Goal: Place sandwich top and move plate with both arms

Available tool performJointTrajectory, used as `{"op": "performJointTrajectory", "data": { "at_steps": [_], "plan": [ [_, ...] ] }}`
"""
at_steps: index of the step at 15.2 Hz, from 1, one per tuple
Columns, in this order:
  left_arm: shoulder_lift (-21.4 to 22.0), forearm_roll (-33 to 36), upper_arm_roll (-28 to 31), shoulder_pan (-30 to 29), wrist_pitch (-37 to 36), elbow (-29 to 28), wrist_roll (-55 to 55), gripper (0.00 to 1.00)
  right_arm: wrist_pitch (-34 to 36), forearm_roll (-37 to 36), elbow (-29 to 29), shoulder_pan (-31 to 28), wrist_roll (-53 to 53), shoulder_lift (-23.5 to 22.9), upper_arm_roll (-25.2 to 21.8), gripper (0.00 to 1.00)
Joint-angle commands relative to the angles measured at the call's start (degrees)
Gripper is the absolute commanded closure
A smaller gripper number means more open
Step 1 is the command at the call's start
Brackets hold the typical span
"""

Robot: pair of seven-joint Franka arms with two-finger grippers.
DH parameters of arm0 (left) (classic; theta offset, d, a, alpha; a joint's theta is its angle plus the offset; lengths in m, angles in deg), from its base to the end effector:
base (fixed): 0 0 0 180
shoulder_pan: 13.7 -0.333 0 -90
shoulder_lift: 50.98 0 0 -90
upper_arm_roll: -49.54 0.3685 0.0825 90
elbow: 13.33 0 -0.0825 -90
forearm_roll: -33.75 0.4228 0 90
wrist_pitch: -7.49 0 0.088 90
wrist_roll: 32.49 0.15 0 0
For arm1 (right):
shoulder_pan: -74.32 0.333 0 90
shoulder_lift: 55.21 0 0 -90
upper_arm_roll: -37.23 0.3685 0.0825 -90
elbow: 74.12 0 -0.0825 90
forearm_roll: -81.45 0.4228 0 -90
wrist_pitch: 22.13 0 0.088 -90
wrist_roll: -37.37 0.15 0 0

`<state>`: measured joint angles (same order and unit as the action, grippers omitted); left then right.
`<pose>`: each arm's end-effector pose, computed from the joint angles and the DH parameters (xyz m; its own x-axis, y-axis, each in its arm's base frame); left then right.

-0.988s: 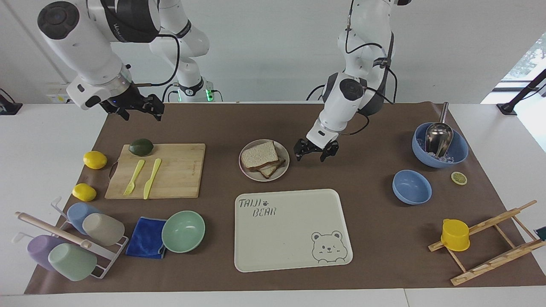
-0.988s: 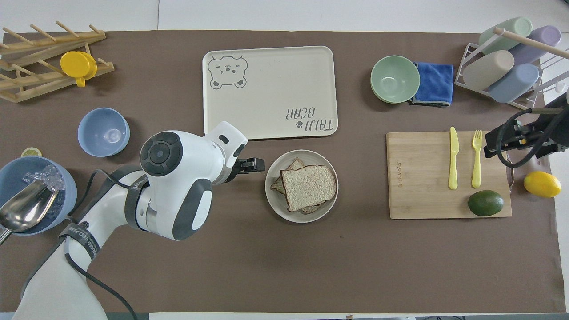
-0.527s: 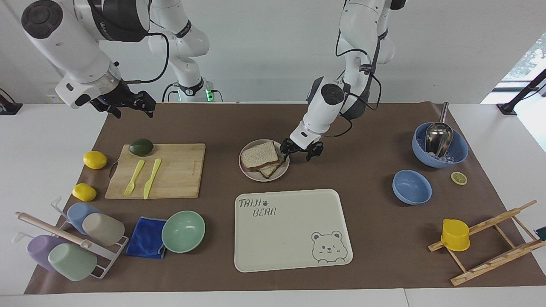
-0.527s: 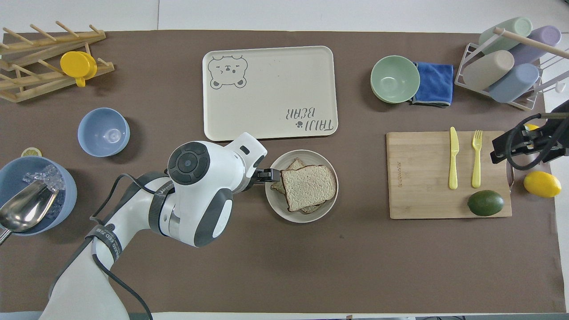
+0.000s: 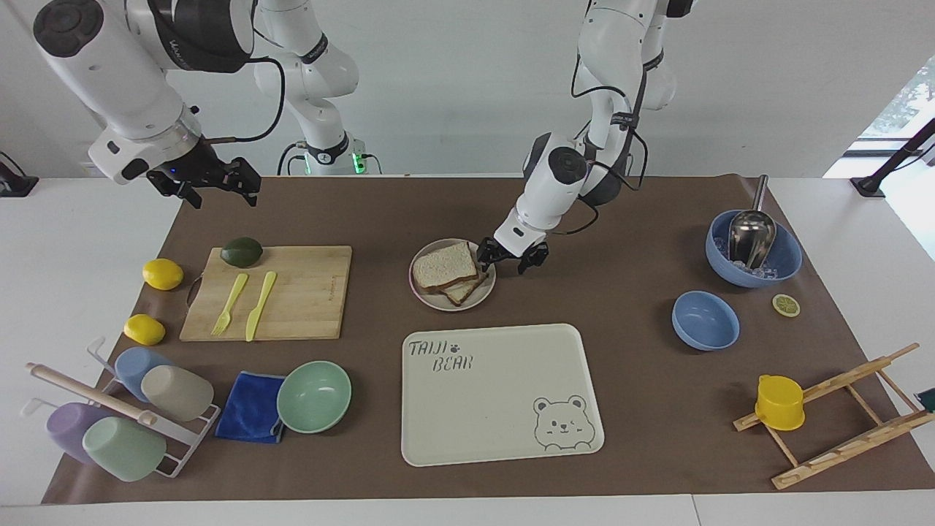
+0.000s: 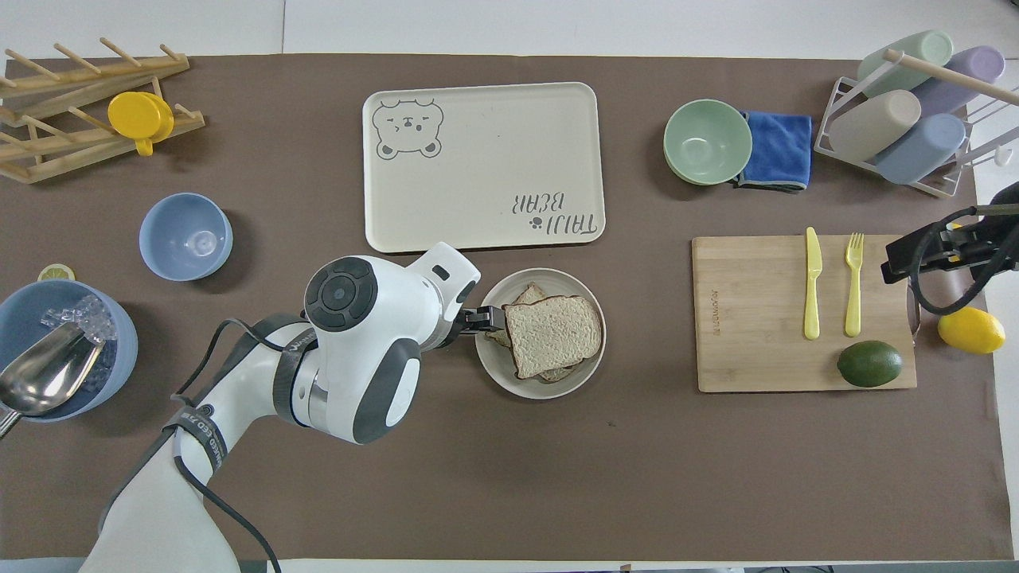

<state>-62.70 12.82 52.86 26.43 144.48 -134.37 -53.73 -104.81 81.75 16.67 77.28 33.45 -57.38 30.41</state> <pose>0.4900 -0.3843 0.3094 0.9984 -0.0209 -0.0522 -0.0072 -0.9684 0.2494 0.5815 -0.0372 0.5955 0.9841 0.0021 -0.1777 -0.0002 -0.9999 -0.0129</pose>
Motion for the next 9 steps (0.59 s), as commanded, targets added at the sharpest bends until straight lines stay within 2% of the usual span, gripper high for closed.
{"op": "performJointTrajectory", "data": {
  "at_steps": [1,3,6,9],
  "plan": [
    [-0.23,-1.14,0.72,1.0,1.44,-0.95,0.59,0.09,1.37,0.04,-0.96,0.56,-1.35,0.07,-3.27,0.0],
    [-1.54,-1.14,0.72,1.61,2.23,-0.87,0.5,0.18,1.91,0.66,-2.03,0.56,-1.61,-0.64,-5.57,0.0],
    [-2.16,-1.14,0.72,2.67,2.68,-0.95,0.32,0.28,0.6,0.66,-3.08,2.04,-0.74,-0.38,-4.52,0.0],
    [-2.16,-1.92,0.63,2.67,2.32,-0.87,0.06,0.45,-0.72,0.93,-3.08,2.75,2.68,-0.38,-5.04,0.0]
  ]
}}
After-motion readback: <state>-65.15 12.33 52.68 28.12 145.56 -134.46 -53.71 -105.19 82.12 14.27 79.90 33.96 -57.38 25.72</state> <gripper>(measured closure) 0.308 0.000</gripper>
